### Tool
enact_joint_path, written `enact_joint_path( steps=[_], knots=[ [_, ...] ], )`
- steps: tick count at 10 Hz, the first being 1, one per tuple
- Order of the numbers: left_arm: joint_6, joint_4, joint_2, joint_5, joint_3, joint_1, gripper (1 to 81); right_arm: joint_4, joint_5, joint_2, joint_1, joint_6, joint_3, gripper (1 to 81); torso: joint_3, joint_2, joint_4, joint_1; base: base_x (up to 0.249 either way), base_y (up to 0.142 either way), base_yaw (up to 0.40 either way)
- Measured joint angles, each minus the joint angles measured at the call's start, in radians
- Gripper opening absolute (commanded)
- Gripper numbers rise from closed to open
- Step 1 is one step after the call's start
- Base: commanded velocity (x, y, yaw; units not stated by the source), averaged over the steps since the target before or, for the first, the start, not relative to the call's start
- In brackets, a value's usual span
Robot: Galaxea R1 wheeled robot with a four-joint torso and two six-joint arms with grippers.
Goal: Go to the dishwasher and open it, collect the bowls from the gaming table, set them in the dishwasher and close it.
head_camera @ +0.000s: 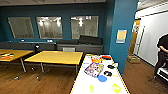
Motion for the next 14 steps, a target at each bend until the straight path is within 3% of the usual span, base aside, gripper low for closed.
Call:
enact_joint_path(
  steps=[7,10,14],
  knots=[
    [0.000,0.000,0.000,-0.008,0.000,-0.005,81.1,0.000,0.014,-0.003,-0.003,-0.001,0.000,81.1,0.000,-0.001,0.000,0.000,0.110,0.000,0.000],
    [0.000,0.001,0.000,-0.011,0.000,-0.009,81.1,0.000,0.018,-0.009,0.000,-0.001,0.005,81.1,0.000,0.000,0.000,0.001,0.000,0.000,0.000],
    [0.000,0.000,0.003,-0.006,0.000,0.006,81.1,0.001,0.037,-0.083,-0.013,0.001,0.096,81.1,0.000,0.000,0.000,0.000,0.000,0.000,0.000]
  ],
)
